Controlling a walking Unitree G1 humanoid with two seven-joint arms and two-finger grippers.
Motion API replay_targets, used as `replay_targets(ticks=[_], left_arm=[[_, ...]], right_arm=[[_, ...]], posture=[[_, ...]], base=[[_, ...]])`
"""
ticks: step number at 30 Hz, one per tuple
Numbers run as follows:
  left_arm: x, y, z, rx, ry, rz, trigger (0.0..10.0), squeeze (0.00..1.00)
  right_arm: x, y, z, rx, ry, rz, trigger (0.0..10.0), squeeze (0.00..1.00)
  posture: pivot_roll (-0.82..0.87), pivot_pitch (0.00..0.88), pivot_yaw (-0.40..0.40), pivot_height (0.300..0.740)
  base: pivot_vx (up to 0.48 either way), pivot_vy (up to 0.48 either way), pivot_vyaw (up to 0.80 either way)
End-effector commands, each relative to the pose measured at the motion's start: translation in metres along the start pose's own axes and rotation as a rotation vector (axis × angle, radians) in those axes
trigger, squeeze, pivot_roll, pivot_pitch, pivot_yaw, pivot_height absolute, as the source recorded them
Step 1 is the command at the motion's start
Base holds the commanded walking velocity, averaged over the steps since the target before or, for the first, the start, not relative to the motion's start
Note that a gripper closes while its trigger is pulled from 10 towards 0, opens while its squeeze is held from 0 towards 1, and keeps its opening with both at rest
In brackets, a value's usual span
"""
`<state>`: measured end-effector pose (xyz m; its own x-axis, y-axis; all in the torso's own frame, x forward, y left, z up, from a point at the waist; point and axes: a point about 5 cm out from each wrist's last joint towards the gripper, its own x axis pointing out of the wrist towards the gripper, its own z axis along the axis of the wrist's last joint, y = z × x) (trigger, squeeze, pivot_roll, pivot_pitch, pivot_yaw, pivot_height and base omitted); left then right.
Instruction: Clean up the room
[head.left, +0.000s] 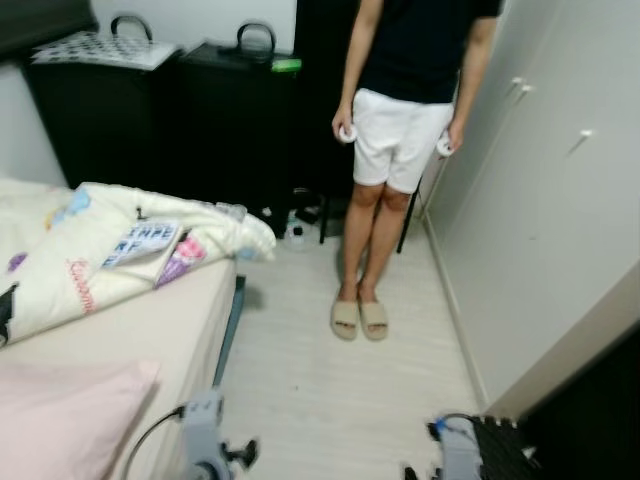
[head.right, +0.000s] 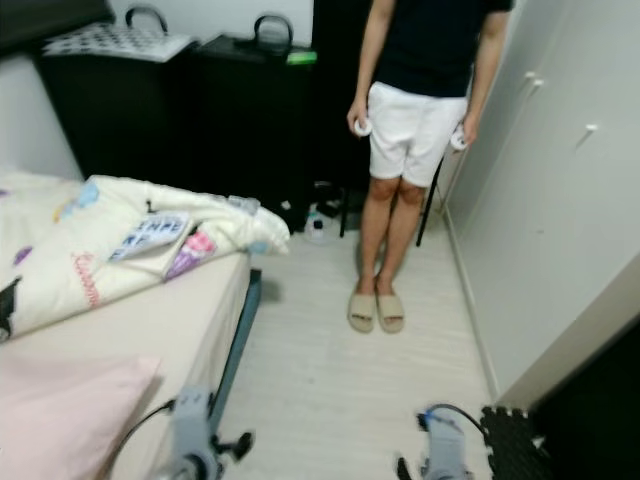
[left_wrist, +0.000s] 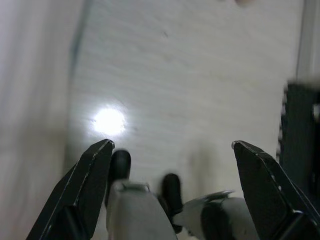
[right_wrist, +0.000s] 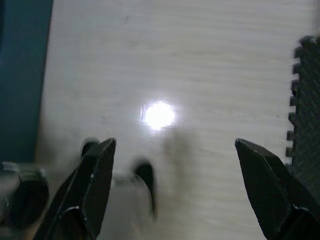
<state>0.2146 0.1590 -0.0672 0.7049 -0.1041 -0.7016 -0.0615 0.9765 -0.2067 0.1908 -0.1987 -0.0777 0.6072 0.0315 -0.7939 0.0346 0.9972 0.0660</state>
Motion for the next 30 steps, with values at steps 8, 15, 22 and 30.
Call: replay_targets(ticks=[8,15,22,30], left_arm=[[-0.004,0.002,-0.014,-0.033,0.043,-0.007,10.0,0.0],[-0.004,0.003,-0.016,-0.036,0.044,-0.014,10.0,0.0],[-0.005,0.004,-0.017,-0.039,0.049,-0.018,10.0,0.0],[-0.006,0.006,-0.017,-0.038,0.054,-0.02,10.0,0.0]], right_arm=[[-0.001,-0.003,-0.003,-0.046,0.019,-0.013,10.0,0.0],[-0.001,0.001,-0.008,-0.069,0.035,-0.009,10.0,0.0],[-0.002,0.003,-0.013,-0.077,0.049,-0.007,10.0,0.0],[-0.002,0.005,-0.016,-0.087,0.058,0.001,10.0,0.0]], posture=[[-0.02,0.0,-0.105,0.74],[-0.02,0.0,-0.105,0.74],[-0.02,0.0,-0.101,0.74],[-0.01,0.0,-0.097,0.74]], base=[[0.0,0.0,0.75],[0.0,0.0,0.75],[0.0,0.0,0.75],[0.0,0.0,0.75]])
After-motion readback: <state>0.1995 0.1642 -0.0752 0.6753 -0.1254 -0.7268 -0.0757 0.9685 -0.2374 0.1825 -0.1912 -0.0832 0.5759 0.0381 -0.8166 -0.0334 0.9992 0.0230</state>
